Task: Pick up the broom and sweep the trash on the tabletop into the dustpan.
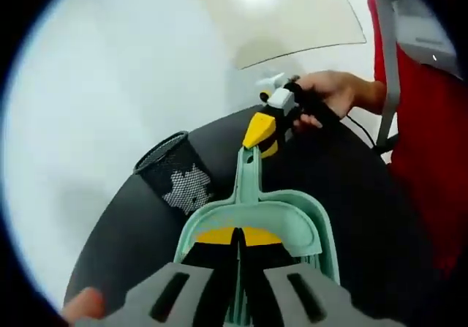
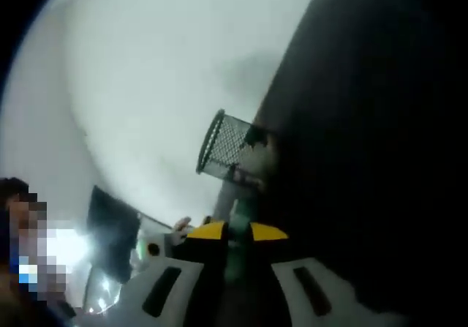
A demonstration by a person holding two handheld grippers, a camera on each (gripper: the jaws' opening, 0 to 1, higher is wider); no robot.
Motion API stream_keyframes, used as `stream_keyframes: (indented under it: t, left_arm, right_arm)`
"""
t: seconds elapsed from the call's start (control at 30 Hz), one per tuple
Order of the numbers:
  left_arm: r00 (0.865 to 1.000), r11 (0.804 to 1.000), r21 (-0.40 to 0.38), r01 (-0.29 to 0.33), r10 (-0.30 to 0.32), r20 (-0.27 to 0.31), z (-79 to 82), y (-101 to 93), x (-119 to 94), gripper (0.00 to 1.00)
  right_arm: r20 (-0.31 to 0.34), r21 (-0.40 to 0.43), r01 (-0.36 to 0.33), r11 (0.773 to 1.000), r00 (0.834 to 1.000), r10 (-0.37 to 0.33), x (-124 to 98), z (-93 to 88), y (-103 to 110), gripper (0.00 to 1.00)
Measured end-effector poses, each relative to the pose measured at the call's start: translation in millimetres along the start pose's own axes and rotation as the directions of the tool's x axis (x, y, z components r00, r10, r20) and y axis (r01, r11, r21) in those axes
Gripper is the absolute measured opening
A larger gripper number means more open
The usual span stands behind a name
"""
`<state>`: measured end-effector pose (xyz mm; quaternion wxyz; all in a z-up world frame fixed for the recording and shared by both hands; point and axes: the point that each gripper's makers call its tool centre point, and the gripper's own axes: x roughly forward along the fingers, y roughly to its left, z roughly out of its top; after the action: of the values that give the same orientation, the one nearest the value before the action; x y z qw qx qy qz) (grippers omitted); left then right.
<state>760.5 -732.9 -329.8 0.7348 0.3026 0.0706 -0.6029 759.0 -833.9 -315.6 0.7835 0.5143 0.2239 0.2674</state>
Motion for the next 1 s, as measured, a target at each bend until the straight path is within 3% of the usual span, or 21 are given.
stream_keyframes:
  t: [0.07,0.13,0.2,0.3,0.37,0.5,0.53,0.57,0.6,0.63,0.7,0.73,0.8,0.87,0.9,0.93,0.97,1.0]
  left_arm:
    - [1.000,1.000,0.017,-0.012,0.012,-0.013,6.7,3.5,6.8,0.06]
    - [1.000,0.998,0.064,0.026,-0.025,-0.012,12.6,-0.8,15.3,0.02]
    - [0.997,0.997,0.030,0.074,-0.073,-0.028,11.6,-5.5,20.6,0.00]
    - [0.997,0.997,0.027,0.069,-0.069,-0.030,11.3,1.2,20.7,0.00]
    - [0.997,0.996,-0.039,0.080,-0.081,-0.017,10.5,1.2,21.0,0.00]
    - [0.997,0.997,0.013,0.071,-0.071,0.002,9.0,-0.8,14.7,0.00]
    - [0.999,0.998,-0.034,0.053,-0.053,-0.011,6.3,1.3,8.6,0.00]
    - [1.000,0.995,-0.100,0.011,-0.009,0.027,11.6,9.2,1.2,0.01]
    - [0.992,0.984,-0.174,-0.025,0.045,0.115,22.7,16.6,-10.6,0.03]
    - [0.974,0.964,-0.257,-0.060,0.113,0.197,28.1,24.6,-29.6,0.06]
    - [0.964,0.942,-0.309,-0.134,0.197,0.181,12.9,30.6,-51.8,0.09]
    - [0.951,0.926,-0.322,-0.195,0.259,0.168,2.4,34.5,-65.4,0.09]
    - [0.909,0.886,-0.362,-0.290,0.373,0.184,-12.3,39.1,-91.5,0.10]
    - [0.862,0.817,-0.483,-0.316,0.460,0.214,-21.6,39.9,-114.0,0.11]
    - [0.840,0.800,-0.510,-0.316,0.485,0.241,-23.2,38.4,-122.2,0.12]
    - [0.837,0.798,-0.514,-0.314,0.488,0.248,-27.7,34.5,-126.1,0.12]
    - [0.845,0.777,-0.534,-0.332,0.497,0.197,-40.5,30.1,-128.2,0.12]
    - [0.849,0.773,-0.535,-0.342,0.498,0.177,-45.1,28.0,-129.4,0.13]
  right_arm:
    - [0.001,0.007,-0.005,1.000,1.000,0.005,-0.2,0.0,0.0,0.13]
    - [0.001,0.010,-0.010,1.000,1.000,0.010,-0.3,0.1,0.9,0.13]
    - [0.001,-0.002,-0.010,1.000,1.000,0.010,0.0,-0.1,2.6,0.13]
    - [0.006,-0.025,-0.008,1.000,1.000,0.008,-1.0,0.2,4.0,0.13]
    - [0.008,-0.038,-0.005,0.999,1.000,0.006,-1.2,0.6,3.8,0.13]
    - [0.008,-0.029,-0.014,0.999,1.000,0.014,-0.8,3.3,-1.7,0.14]
    - [0.009,-0.027,-0.024,0.999,1.000,0.025,-1.2,3.3,0.4,0.14]
    - [0.015,-0.025,-0.032,0.999,0.999,0.032,-1.9,4.0,1.8,0.14]
    - [0.032,-0.027,-0.038,0.999,0.999,0.039,-2.4,6.5,3.6,0.16]
    - [0.055,-0.027,-0.042,0.999,0.998,0.043,-2.7,10.2,4.8,0.19]
    - [0.096,-0.023,-0.059,0.998,0.994,0.061,-6.1,17.6,7.0,0.20]
    - [0.124,-0.046,-0.062,0.997,0.990,0.067,-6.3,22.7,6.8,0.20]
    - [0.169,-0.090,-0.037,0.995,0.984,0.052,-7.9,28.4,3.1,0.20]
    - [0.200,-0.167,-0.005,0.986,0.979,0.039,-9.6,31.0,4.0,0.20]
    - [0.208,-0.199,0.014,0.980,0.978,0.028,-10.2,31.6,3.1,0.20]
    - [0.214,-0.232,0.028,0.972,0.977,0.023,-10.5,32.2,3.1,0.20]
    - [0.225,-0.267,0.036,0.963,0.974,0.025,-11.0,34.1,4.5,0.21]
    - [0.238,-0.297,0.041,0.954,0.971,0.033,-12.0,36.6,6.9,0.21]
